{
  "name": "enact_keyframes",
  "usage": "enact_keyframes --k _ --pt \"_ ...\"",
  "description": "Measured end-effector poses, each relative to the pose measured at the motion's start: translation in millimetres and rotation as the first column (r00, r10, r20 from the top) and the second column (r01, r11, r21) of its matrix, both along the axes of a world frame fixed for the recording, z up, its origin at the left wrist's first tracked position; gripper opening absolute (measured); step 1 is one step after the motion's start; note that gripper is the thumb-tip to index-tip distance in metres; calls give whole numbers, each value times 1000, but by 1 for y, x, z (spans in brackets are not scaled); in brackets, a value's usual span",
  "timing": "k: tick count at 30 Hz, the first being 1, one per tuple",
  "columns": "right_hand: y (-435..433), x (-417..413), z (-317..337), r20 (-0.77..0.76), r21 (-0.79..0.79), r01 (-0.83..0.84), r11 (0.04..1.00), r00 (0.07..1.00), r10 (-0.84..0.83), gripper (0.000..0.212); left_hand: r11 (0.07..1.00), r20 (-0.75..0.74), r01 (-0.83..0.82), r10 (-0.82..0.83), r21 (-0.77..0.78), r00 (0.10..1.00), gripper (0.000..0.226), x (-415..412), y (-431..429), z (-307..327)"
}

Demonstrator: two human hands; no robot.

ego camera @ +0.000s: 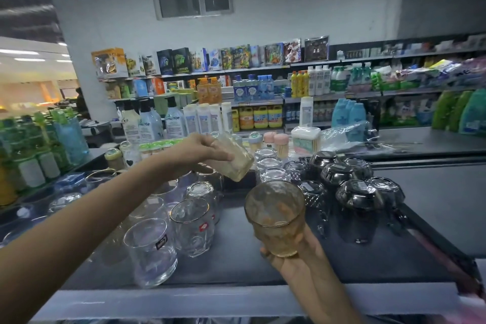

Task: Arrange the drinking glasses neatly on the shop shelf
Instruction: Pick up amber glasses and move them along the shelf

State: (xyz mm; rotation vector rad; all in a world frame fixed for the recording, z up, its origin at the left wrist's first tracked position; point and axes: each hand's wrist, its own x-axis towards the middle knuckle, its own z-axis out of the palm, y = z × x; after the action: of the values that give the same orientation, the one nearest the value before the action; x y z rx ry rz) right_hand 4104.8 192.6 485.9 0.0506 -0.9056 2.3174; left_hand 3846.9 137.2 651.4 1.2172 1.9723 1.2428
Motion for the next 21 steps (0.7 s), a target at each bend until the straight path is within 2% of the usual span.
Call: enact_keyframes --k 2,6,8,10,13,16,19,21 --pt "-1 0 1 -6 -9 20 1000 1000 -20 123 995 175 -18 2 95 985 53 6 -16 0" --pt "-5 0 3 1 0 60 998 998 -60 127 957 380 -87 -26 277 924 50 10 -34 -1" --pt "-8 -1 4 6 12 96 995 995 -96 128 926 479 -144 -44 349 877 68 8 -39 -5" --pt "-9 -2 4 16 21 132 991 991 -133 130 889 594 -174 -128 424 794 99 6 -44 -8" --pt "-12 -3 3 36 50 170 984 984 -172 130 855 735 -207 -258 476 627 113 5 -54 -9" --pt "-15 -4 4 76 99 207 973 974 -215 126 864 813 -225 -293 450 503 108 3 -60 -14" --pt "-18 -6 7 95 119 224 967 967 -236 113 902 827 -179 -261 392 498 73 4 -57 -23" --pt "-16 -5 9 79 125 211 969 972 -222 95 927 852 -150 -242 344 464 64 6 -53 -27"
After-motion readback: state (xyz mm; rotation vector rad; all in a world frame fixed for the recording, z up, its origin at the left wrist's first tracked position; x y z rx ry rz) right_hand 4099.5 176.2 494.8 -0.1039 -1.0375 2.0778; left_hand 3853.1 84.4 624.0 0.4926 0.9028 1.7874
